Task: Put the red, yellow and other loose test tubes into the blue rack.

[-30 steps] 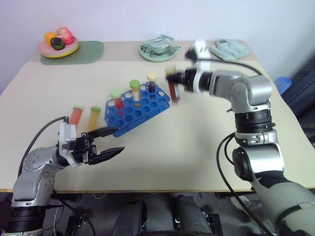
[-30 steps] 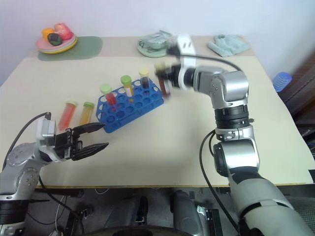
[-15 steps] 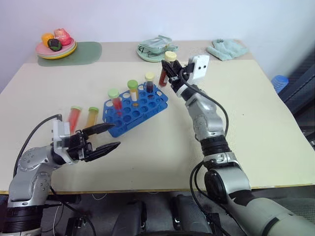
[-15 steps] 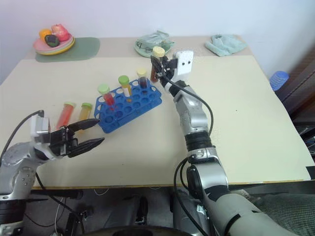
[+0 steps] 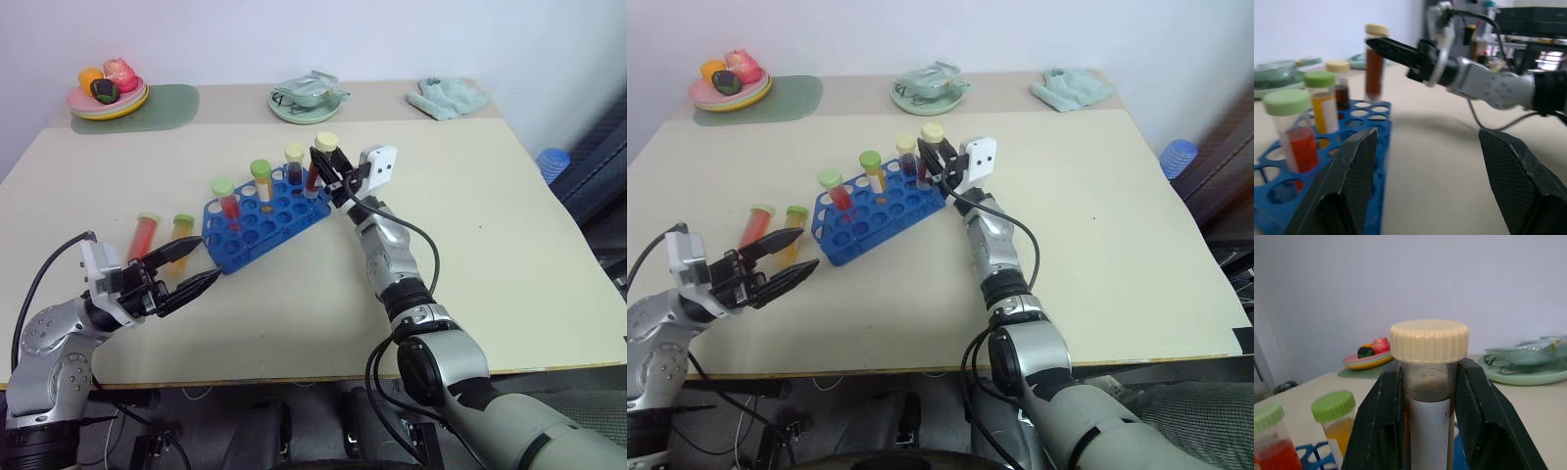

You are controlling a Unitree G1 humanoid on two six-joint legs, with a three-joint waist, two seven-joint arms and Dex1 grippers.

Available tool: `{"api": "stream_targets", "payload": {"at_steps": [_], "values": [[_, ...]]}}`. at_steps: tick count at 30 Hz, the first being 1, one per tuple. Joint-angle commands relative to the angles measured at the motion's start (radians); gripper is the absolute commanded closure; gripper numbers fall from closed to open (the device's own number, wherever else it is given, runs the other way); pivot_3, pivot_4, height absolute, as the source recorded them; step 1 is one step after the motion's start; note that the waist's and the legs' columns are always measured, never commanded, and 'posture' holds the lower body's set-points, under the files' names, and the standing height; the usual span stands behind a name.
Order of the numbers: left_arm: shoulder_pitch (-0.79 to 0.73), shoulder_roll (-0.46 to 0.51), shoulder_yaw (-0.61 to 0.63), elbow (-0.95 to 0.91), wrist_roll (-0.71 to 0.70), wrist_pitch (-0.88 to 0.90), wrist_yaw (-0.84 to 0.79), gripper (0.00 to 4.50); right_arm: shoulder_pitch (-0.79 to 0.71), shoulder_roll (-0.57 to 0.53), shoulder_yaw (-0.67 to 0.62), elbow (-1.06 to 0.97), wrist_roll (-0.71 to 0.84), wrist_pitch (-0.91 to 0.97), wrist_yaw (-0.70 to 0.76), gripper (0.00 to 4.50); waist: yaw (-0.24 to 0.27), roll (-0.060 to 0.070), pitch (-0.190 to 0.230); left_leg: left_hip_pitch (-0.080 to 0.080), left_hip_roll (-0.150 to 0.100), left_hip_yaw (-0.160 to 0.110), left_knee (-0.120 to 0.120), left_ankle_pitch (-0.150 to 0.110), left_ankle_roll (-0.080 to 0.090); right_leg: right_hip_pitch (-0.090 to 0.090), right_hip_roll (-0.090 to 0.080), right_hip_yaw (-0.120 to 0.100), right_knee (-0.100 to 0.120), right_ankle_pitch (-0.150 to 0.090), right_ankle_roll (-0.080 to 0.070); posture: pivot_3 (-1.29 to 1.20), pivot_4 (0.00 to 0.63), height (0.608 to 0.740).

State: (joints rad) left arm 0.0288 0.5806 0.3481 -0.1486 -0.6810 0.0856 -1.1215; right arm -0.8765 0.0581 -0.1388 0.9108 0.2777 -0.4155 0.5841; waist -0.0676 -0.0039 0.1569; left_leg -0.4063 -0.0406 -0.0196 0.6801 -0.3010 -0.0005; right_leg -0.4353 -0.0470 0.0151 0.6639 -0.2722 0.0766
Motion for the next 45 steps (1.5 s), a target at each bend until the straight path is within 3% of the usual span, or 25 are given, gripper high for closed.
{"api": "stream_targets", "payload": {"at_steps": [1, 19, 30, 45], "values": [[-0.001, -0.006, 0.024, -0.009, 0.01, -0.027, 0.03, 1.14, -0.002, -0.007, 0.004, 0.019, -0.018, -0.046, 0.011, 3.7, -0.001, 0.0, 0.0, 0.0, 0.0, 0.0, 0.0, 0.0, 0.0, 0.0, 0.0, 0.0, 0.0, 0.0, 0.0, 0.0, 0.15, 0.74], [-0.016, -0.018, 0.021, 0.021, 0.006, -0.04, 0.052, 1.14, 0.086, -0.019, 0.052, 0.006, -0.08, -0.096, 0.038, 3.7, -0.002, 0.0, 0.0, 0.015, 0.0, 0.0, -0.003, -0.003, 0.005, 0.012, 0.0, 0.001, 0.0, 0.0, 0.0, 0.0, 0.15, 0.74], [-0.01, -0.019, 0.022, 0.02, 0.002, -0.043, 0.053, 1.14, 0.06, 0.017, 0.064, 0.022, -0.085, -0.09, 0.034, 3.7, -0.002, 0.0, 0.0, 0.015, 0.0, 0.0, -0.003, -0.003, 0.005, 0.012, 0.0, 0.001, 0.0, 0.0, -0.001, 0.0, 0.15, 0.74], [0.008, -0.019, 0.029, 0.001, 0.0, -0.045, 0.063, 1.14, -0.015, -0.036, -0.002, 0.167, -0.072, -0.08, 0.016, 3.7, -0.001, 0.0, 0.0, 0.015, 0.0, 0.0, -0.004, -0.003, 0.005, 0.013, 0.0, 0.001, -0.001, 0.0, -0.001, 0.0, 0.15, 0.74]]}}
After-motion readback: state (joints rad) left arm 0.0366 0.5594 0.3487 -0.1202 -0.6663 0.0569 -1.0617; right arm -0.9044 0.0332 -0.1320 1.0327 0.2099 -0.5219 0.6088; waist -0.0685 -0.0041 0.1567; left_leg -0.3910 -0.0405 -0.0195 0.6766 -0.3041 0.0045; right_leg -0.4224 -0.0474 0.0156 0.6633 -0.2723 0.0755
